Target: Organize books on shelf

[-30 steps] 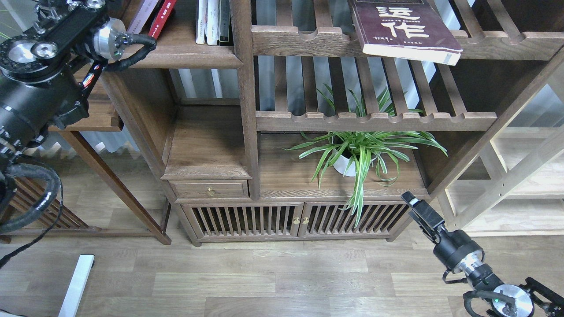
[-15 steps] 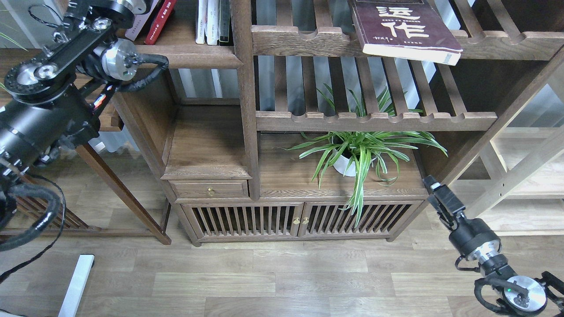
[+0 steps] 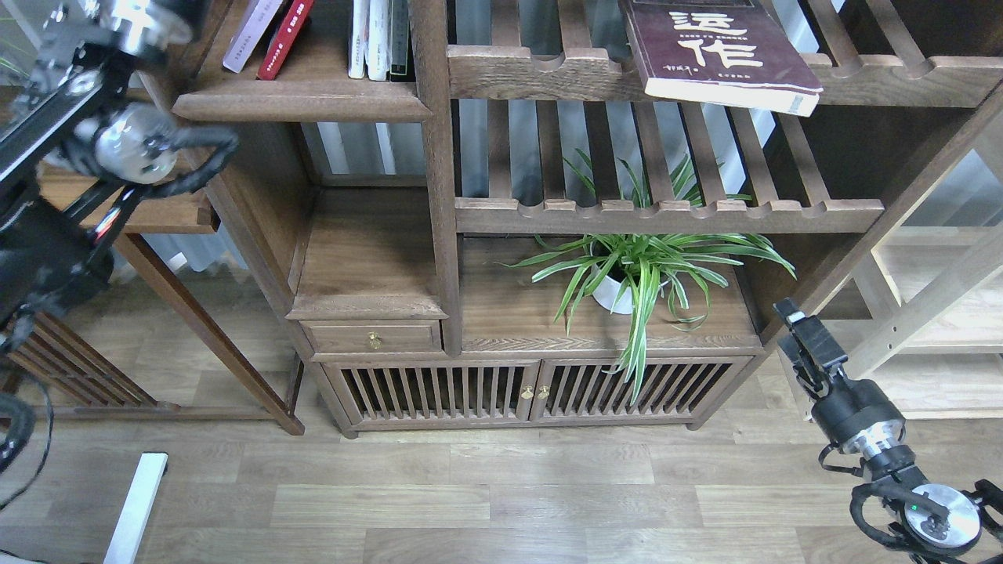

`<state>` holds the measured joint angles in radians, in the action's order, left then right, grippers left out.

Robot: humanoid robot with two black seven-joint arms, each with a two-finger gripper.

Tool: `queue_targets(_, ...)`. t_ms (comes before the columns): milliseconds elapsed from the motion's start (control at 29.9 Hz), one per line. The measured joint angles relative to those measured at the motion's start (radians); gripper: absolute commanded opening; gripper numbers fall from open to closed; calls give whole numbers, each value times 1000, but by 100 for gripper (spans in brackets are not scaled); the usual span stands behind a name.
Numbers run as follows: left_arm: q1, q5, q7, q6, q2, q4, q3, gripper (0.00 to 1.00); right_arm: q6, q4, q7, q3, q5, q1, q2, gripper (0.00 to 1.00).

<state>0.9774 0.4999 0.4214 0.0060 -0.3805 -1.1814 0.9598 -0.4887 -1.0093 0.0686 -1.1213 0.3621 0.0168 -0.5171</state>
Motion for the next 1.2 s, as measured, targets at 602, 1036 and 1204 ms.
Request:
queue_targets(602, -302, -198, -25, -488, 9, -247, 202, 95, 0, -59, 5, -39, 73, -112, 11, 97)
queue_targets(1036, -446, -200, -142, -495, 126, -261, 55, 98, 0, -205, 11, -55, 104, -161, 43, 98)
queue_targets(1204, -443, -190, -152, -495, 136, -244, -46, 98, 0, -264, 17, -55, 116, -186, 76, 97)
